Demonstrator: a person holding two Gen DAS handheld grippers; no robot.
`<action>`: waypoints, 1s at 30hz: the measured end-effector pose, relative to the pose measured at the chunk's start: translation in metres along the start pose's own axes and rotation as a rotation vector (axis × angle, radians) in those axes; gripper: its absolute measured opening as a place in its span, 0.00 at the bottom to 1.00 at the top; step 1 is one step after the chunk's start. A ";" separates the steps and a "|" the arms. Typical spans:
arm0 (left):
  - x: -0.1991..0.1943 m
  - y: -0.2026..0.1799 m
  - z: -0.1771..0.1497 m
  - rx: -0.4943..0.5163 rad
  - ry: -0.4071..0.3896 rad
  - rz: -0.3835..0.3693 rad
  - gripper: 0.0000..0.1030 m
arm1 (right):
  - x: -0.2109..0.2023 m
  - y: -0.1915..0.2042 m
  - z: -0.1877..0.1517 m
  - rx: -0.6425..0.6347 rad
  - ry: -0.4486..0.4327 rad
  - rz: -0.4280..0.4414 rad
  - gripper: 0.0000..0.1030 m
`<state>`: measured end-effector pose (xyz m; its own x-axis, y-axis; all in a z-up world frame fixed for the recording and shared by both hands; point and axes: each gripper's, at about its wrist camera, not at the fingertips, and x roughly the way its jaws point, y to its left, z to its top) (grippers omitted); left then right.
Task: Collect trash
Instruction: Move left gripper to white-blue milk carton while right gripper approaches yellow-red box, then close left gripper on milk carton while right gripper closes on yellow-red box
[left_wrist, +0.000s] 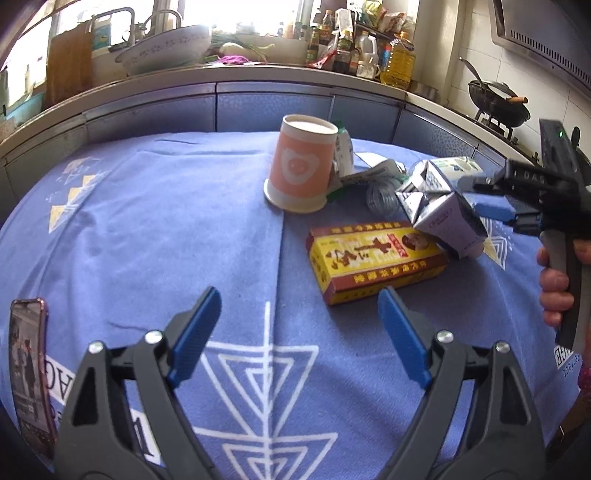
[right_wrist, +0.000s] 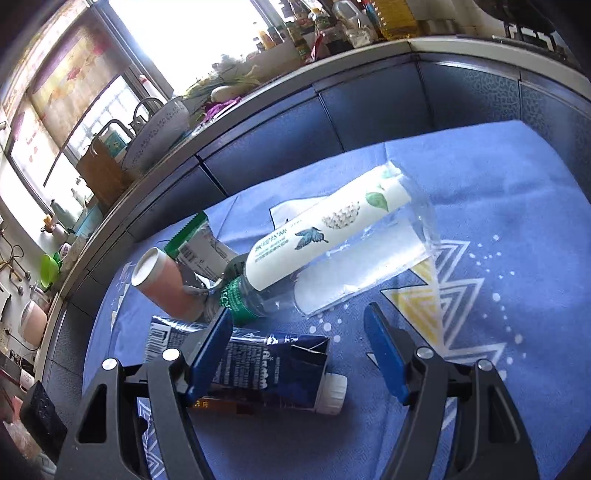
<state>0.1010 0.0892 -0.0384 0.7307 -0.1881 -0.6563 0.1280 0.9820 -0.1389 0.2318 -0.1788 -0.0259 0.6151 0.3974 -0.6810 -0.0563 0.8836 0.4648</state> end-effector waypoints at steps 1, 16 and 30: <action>-0.002 0.002 0.003 -0.009 -0.009 -0.005 0.81 | -0.002 0.000 -0.005 0.005 0.012 0.030 0.71; -0.021 -0.041 0.000 0.003 0.066 -0.269 0.87 | -0.100 -0.025 -0.096 0.058 -0.067 0.112 0.71; 0.012 -0.119 -0.036 0.273 0.121 -0.209 0.67 | -0.102 -0.027 -0.096 0.061 -0.061 0.064 0.71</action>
<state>0.0702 -0.0301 -0.0567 0.5873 -0.3703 -0.7197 0.4529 0.8873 -0.0869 0.0952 -0.2197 -0.0237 0.6584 0.4348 -0.6144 -0.0495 0.8395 0.5411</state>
